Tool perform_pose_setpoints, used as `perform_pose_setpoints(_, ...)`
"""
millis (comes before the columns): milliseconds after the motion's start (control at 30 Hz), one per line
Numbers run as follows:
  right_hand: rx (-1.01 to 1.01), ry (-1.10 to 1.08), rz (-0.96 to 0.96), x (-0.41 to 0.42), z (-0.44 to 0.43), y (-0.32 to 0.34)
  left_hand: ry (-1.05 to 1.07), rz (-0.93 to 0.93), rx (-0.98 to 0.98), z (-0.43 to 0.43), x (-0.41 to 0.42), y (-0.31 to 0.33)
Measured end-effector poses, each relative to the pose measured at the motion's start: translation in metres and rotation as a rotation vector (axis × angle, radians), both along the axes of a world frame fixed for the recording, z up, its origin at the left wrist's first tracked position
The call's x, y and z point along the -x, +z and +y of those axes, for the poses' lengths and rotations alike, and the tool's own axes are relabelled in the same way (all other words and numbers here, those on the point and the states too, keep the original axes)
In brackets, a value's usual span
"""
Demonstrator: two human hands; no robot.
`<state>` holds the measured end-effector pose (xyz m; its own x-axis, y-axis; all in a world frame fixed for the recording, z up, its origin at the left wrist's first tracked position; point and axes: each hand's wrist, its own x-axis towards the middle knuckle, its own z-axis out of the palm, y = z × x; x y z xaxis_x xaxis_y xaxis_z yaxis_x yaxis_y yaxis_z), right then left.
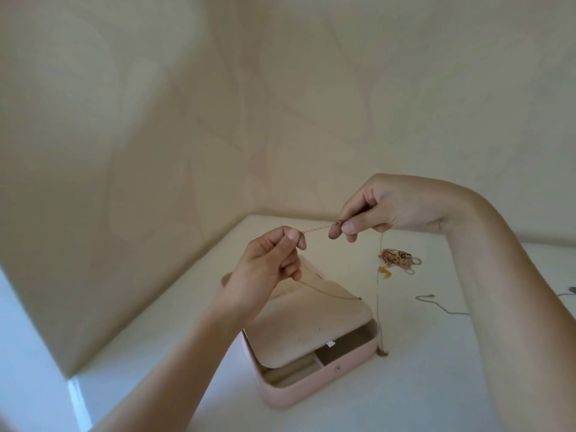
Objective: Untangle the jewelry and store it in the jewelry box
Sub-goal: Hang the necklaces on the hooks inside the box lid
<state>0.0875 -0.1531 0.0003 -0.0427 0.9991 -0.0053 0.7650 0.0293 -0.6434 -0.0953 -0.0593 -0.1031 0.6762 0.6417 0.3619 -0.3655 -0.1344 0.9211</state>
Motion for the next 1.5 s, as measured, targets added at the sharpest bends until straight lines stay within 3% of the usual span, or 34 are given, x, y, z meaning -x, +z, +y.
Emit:
perform_pose_setpoints(267, -0.015, 0.126, 0.104, -0.002, 0.01, -0.001, 0.075, 0.012, -0.028, 0.003, 0.001, 0.0)
perform_pose_setpoints(367, -0.047, 0.094, 0.121, 0.0, 0.014, -0.002, 0.176, 0.131, -0.163, 0.005, 0.0, -0.005)
perform_pose_setpoints(433, -0.108, 0.027, 0.161, -0.001, 0.016, -0.001, 0.34, 0.35, -0.368, 0.007, -0.002, -0.01)
perform_pose_setpoints(533, -0.225, -0.08, 0.272, -0.004, 0.016, 0.001, 0.543, 0.854, -0.654, 0.011, -0.003, -0.021)
perform_pose_setpoints(600, -0.3, -0.159, 0.322, -0.007, 0.013, 0.005, 0.574, 1.145, -0.71, 0.015, -0.001, -0.028)
perform_pose_setpoints(667, -0.367, -0.257, 0.263, -0.012, 0.006, 0.009, 0.604, 1.263, -0.69, 0.017, 0.001, -0.031)
perform_pose_setpoints(833, -0.508, -0.373, 0.126, -0.022, -0.011, 0.016, 0.658, 1.275, -0.79, 0.012, -0.002, -0.033)
perform_pose_setpoints(1133, -0.696, -0.414, 0.133, -0.03, -0.029, 0.027, 0.698, 1.138, -0.793, 0.009, -0.004, -0.034)
perform_pose_setpoints(1500, -0.899, -0.342, 0.28, -0.021, -0.037, 0.038, 0.449, 0.568, -1.011, -0.013, -0.027, -0.041)
